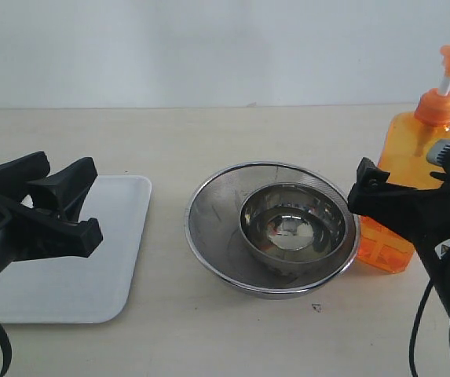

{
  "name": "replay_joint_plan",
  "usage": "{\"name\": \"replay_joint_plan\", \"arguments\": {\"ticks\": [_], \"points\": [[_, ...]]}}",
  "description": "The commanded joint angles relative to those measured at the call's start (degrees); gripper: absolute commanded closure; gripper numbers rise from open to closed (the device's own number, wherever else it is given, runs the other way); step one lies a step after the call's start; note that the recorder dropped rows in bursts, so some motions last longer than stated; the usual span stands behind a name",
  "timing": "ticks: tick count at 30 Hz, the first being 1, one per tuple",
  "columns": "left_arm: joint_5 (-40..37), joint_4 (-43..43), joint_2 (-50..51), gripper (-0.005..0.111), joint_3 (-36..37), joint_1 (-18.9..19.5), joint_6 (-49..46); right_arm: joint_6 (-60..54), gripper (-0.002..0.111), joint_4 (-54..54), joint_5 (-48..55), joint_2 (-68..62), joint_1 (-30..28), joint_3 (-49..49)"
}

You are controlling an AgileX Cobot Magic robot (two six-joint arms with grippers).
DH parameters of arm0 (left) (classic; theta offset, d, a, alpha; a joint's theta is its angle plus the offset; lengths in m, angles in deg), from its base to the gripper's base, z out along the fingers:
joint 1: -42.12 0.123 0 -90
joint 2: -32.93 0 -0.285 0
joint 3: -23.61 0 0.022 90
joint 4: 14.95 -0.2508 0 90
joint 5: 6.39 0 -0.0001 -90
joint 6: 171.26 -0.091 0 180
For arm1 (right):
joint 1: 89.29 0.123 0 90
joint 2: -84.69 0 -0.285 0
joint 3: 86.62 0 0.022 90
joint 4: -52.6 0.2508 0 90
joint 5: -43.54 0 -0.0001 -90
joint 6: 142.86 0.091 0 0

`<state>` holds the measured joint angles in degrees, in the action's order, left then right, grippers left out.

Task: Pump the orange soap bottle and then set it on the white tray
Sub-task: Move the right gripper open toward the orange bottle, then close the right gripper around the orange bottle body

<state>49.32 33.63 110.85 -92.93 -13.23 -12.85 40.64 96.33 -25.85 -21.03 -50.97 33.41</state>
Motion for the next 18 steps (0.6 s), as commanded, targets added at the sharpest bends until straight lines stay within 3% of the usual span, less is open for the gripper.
{"name": "replay_joint_plan", "arguments": {"ticks": [1,5,6,7,18], "points": [[0.0,0.1,-0.4,0.057,0.3,0.2,0.6,-1.7,0.033,1.2,-0.6,0.0,-0.1,0.1],[0.0,0.1,-0.4,0.057,0.3,0.2,0.6,-4.3,0.075,1.1,-0.6,0.0,-0.1,0.1],[0.0,0.1,-0.4,0.057,0.3,0.2,0.6,-5.2,0.098,1.1,-0.6,0.0,-0.1,0.1],[0.0,0.1,-0.4,0.057,0.3,0.2,0.6,-5.4,0.108,1.1,-0.6,0.0,-0.1,0.1],[0.0,0.1,-0.4,0.057,0.3,0.2,0.6,-1.5,0.108,-7.2,-0.6,0.1,-0.1,-8.4]]}}
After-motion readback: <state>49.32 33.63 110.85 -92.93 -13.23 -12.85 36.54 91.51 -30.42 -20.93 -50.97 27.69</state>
